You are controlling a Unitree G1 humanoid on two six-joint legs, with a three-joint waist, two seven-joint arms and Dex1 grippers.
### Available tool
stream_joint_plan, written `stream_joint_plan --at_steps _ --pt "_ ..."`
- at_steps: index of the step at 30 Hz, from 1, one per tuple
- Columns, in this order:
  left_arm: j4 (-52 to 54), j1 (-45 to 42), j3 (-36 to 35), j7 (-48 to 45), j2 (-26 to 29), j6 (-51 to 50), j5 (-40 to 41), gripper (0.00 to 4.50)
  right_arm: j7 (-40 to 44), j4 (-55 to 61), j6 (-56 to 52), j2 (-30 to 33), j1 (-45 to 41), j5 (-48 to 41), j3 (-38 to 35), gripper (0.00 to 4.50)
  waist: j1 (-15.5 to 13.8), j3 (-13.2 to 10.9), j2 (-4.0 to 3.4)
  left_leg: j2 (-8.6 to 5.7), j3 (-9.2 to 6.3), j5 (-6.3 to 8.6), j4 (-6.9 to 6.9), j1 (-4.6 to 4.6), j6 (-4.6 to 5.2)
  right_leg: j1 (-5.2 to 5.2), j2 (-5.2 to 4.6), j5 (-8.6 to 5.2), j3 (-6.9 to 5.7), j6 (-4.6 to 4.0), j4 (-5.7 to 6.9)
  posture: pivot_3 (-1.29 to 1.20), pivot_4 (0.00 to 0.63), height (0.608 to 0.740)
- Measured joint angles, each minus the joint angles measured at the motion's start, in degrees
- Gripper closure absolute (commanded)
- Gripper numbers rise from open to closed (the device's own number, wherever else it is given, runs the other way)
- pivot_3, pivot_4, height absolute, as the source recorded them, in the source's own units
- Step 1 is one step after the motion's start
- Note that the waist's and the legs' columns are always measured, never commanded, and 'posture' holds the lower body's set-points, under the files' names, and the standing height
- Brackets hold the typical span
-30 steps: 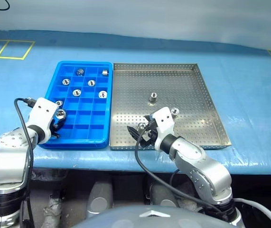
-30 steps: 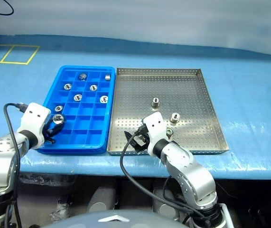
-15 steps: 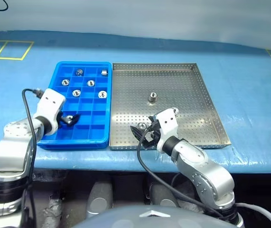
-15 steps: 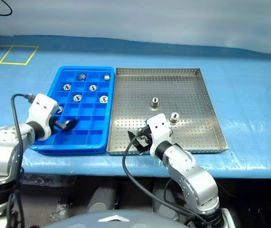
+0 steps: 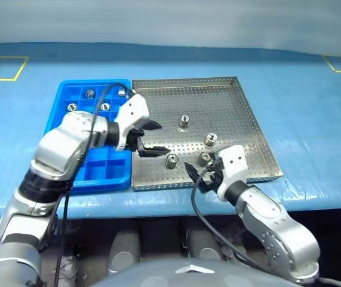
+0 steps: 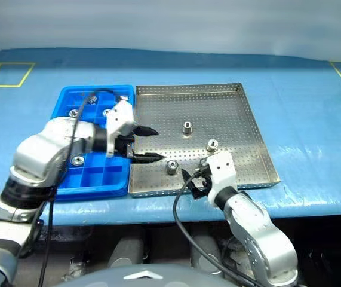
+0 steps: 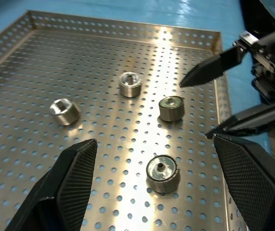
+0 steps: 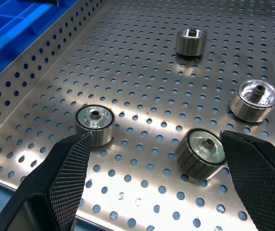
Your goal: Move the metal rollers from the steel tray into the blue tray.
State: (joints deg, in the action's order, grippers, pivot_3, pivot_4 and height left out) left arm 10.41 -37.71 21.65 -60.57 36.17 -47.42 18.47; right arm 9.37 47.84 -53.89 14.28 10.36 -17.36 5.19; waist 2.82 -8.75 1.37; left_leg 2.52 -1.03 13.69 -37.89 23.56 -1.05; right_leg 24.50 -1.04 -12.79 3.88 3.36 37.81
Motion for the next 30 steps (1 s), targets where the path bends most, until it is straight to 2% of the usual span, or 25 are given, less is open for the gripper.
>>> stream_joint_plan --at_steps 6,11,16,19,24,25,30 --pt "-14.88 -6.10 10.24 -2.74 -5.27 7.71 -8.57 0.29 -1.78 0.71 0.01 -1.06 1.48 0.17 -1.44 0.00 0.84 0.00 0.00 -0.02 0.00 0.00 -0.04 0.06 0.01 0.01 0.00 0.02 0.04 0.03 -0.02 -0.11 0.150 0.740" --pt "-23.68 -7.26 12.56 -2.51 -9.99 12.40 -13.30 0.29 -2.75 0.92 0.13 -1.78 2.12 0.33 -1.29 0.00 1.60 0.00 0.00 0.00 0.00 0.02 0.00 0.07 0.04 0.05 0.03 0.01 0.07 0.02 -0.01 -0.13 0.150 0.740" --pt "-26.52 -7.43 14.33 -4.94 -10.28 15.64 -16.94 0.29 -3.58 0.93 0.20 -2.09 2.19 0.52 -1.14 0.00 2.08 0.00 0.00 0.01 0.01 0.02 -0.01 0.06 0.04 0.05 0.05 0.01 0.08 0.02 0.01 -0.14 0.150 0.740" --pt "-26.42 -7.76 14.90 -7.20 -9.33 16.81 -18.41 0.85 -3.95 0.93 0.26 -2.45 2.18 0.53 -1.08 0.00 2.19 0.01 -0.01 0.02 0.02 0.02 -0.01 0.04 0.04 0.03 0.04 0.01 0.10 0.02 0.01 -0.14 0.150 0.740" --pt "-26.12 -7.56 14.66 -8.23 -8.82 16.66 -18.59 2.51 -4.35 0.92 0.82 -2.54 1.91 0.56 -0.99 0.00 2.22 0.01 -0.01 0.02 0.01 0.02 -0.03 0.05 0.04 0.03 0.04 0.01 0.09 0.03 0.01 -0.12 0.150 0.740" --pt "-26.11 -7.46 14.26 -8.08 -8.85 16.47 -18.54 2.66 -4.35 0.92 0.84 -2.55 1.71 0.57 -0.93 0.00 2.18 0.01 -0.01 0.02 0.01 0.02 -0.04 0.06 0.04 0.03 0.04 0.02 0.09 0.03 0.01 -0.11 0.150 0.740" --pt "-25.50 -5.88 10.80 -5.05 -9.34 15.29 -18.23 2.66 -4.32 0.66 0.85 -2.50 0.80 0.59 -0.31 0.00 2.05 0.01 -0.01 0.02 0.00 0.02 -0.02 0.06 0.04 0.04 0.05 0.02 0.09 0.04 0.01 -0.10 0.150 0.740"
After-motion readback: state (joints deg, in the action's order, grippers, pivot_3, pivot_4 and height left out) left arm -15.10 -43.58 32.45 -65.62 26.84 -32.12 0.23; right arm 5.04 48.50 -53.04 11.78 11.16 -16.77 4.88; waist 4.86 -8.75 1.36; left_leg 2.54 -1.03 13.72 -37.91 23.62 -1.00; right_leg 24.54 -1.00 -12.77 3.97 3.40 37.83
